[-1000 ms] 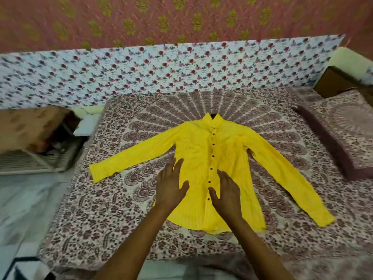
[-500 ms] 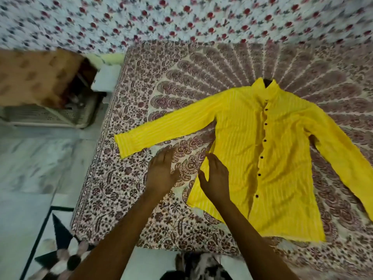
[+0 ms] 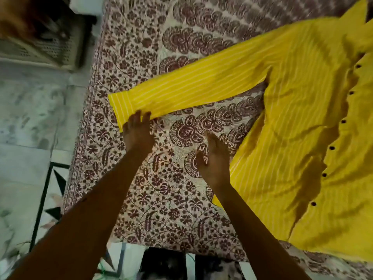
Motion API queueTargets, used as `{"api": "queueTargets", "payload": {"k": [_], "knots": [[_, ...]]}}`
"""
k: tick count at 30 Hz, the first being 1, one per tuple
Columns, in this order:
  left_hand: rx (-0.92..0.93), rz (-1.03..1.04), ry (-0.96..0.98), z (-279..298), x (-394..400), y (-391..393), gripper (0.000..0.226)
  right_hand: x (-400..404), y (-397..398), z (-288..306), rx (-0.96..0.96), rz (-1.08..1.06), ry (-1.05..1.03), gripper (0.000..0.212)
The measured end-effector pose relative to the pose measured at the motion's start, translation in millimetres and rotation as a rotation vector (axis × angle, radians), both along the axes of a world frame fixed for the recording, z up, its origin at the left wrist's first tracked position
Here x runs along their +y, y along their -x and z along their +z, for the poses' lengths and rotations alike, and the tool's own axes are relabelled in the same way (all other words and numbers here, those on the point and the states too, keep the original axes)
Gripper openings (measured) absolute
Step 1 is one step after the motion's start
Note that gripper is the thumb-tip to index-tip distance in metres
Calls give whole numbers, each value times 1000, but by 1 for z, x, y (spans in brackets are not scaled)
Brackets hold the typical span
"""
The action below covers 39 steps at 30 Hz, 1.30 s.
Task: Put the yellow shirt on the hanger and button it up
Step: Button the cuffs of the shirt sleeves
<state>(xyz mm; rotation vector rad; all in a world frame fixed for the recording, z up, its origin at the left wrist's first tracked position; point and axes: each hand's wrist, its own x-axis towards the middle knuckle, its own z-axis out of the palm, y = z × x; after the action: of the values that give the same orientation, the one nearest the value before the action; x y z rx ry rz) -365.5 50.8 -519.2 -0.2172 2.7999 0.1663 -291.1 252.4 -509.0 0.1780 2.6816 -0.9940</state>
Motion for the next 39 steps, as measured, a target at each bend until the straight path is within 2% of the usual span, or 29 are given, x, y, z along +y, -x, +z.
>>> {"api": "queueTargets", "payload": {"k": [2, 6, 9, 13, 16, 19, 20, 21, 22, 24, 25, 28, 31, 33, 35, 39], "knots": [[48, 10, 44, -19, -15, 12, 67, -10, 4, -15, 17, -9, 5, 63], [196, 9, 91, -37, -39, 26, 42, -30, 3, -38, 38, -16, 44, 59], [253, 10, -17, -32, -50, 32, 31, -48, -1, -40, 34, -34, 64, 58], [190, -8, -392, 7, -46, 36, 34, -77, 1, -27, -12, -107, 185, 54], [64, -65, -776, 51, -37, 33, 20, -94, 5, -4, -151, -298, 534, 59], [-149, 104, -1236, 85, -31, 26, 15, -104, 6, 12, -220, -587, 939, 78], [-199, 171, -1328, 87, -33, 25, 14, -104, 7, 12, -242, -673, 1018, 84], [-227, 226, -1361, 85, -36, 25, 15, -103, 7, 11, -249, -755, 1050, 77], [-239, 264, -1335, 78, -40, 26, 15, -103, 8, 9, -232, -841, 1068, 58], [-217, 296, -1121, 50, -52, 27, 14, -100, 6, 6, -130, -970, 937, 12], [-202, 297, -983, 33, -59, 26, 16, -99, 4, 1, -50, -965, 780, 7], [-80, 231, -699, -6, -69, 14, 25, -97, 0, -15, 97, -845, 452, 5], [114, 60, -584, -17, -65, -4, 18, -99, -3, -26, 138, -583, 242, 13], [73, -21, -619, -18, -58, -16, 14, -102, -7, -33, 159, -360, 170, 17], [-46, -91, -622, -22, -48, -27, 16, -104, -9, -38, 165, -247, 129, 20], [-10, -135, -526, -30, -31, -42, 20, -104, -9, -40, 160, -254, 132, 21]]}}
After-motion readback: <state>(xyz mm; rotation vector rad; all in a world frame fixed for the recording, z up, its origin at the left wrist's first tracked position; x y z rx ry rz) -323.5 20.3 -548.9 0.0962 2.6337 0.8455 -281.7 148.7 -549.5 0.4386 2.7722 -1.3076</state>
